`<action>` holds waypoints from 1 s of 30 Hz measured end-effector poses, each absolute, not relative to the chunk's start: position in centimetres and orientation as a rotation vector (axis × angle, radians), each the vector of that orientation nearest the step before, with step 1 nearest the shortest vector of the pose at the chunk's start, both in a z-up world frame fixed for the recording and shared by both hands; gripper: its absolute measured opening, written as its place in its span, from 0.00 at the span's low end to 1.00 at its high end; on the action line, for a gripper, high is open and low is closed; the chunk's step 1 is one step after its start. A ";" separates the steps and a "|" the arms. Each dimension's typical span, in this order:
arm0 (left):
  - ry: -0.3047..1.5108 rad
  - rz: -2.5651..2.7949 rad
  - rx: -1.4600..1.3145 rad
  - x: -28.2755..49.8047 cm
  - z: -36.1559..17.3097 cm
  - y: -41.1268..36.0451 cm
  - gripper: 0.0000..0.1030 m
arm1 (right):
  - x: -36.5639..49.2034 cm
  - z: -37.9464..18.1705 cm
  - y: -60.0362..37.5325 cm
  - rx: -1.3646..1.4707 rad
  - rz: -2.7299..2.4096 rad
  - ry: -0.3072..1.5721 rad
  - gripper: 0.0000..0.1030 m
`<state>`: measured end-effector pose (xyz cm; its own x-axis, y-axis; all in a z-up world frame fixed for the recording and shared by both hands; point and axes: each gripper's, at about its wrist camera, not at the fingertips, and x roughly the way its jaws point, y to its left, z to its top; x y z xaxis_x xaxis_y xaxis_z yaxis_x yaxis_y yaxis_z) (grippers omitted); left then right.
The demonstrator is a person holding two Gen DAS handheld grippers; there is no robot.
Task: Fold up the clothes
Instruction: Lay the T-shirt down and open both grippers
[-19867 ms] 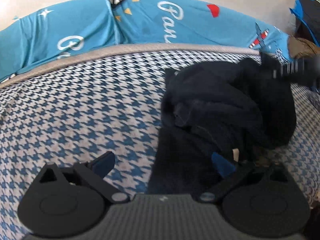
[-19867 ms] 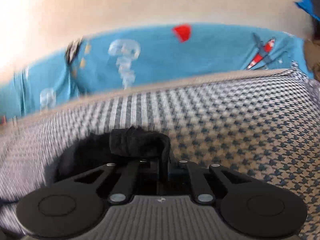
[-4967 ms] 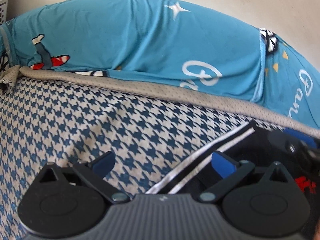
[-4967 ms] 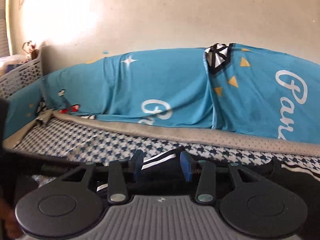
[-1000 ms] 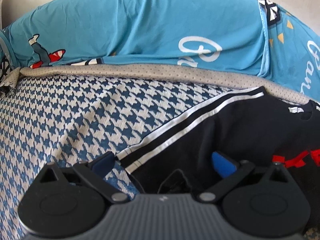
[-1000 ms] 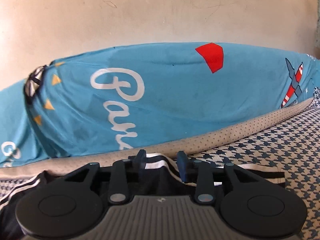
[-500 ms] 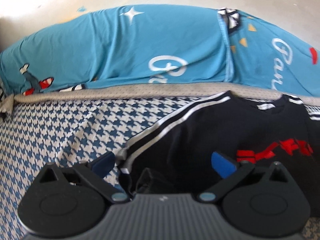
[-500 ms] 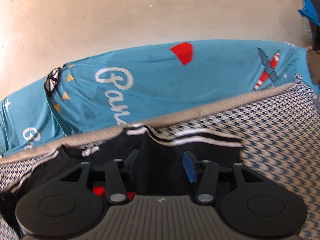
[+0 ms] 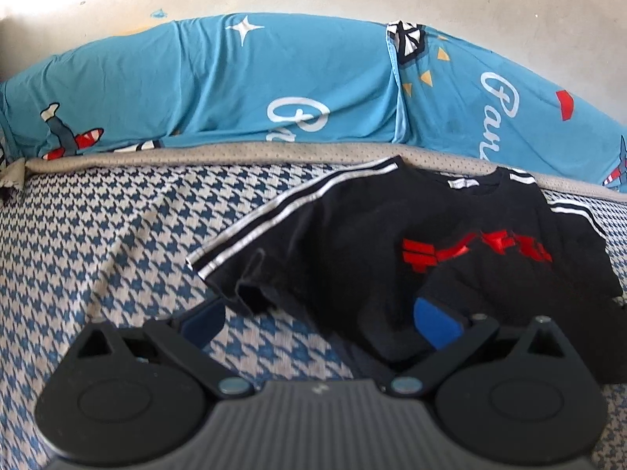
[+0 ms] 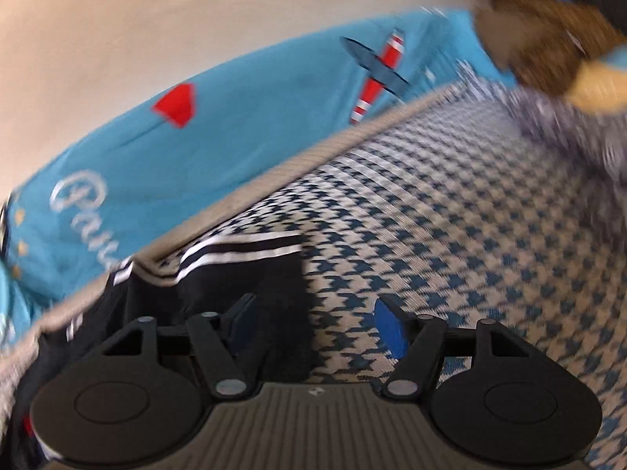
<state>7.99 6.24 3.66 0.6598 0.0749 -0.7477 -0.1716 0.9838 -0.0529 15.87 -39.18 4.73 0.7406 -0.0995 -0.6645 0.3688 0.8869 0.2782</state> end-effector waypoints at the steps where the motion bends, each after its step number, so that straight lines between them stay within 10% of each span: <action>1: 0.845 0.137 -0.121 8.2 3.5 6.1 1.00 | 16.0 4.4 -39.6 0.446 -0.272 0.699 0.63; 11: 0.895 0.117 -0.204 9.3 2.6 6.4 1.00 | 18.1 1.5 -39.5 0.565 -0.276 0.780 0.65; 16: 0.906 0.130 -0.212 9.5 2.5 6.6 1.00 | 18.7 1.5 -37.8 0.513 -0.228 0.775 0.51; 21: 0.915 0.134 -0.210 9.8 2.3 6.5 1.00 | 19.1 1.4 -36.4 0.414 -0.221 0.767 0.13; 30: 0.917 0.173 -0.194 10.1 2.2 7.2 1.00 | 15.7 5.2 -36.6 0.328 -0.411 0.592 0.14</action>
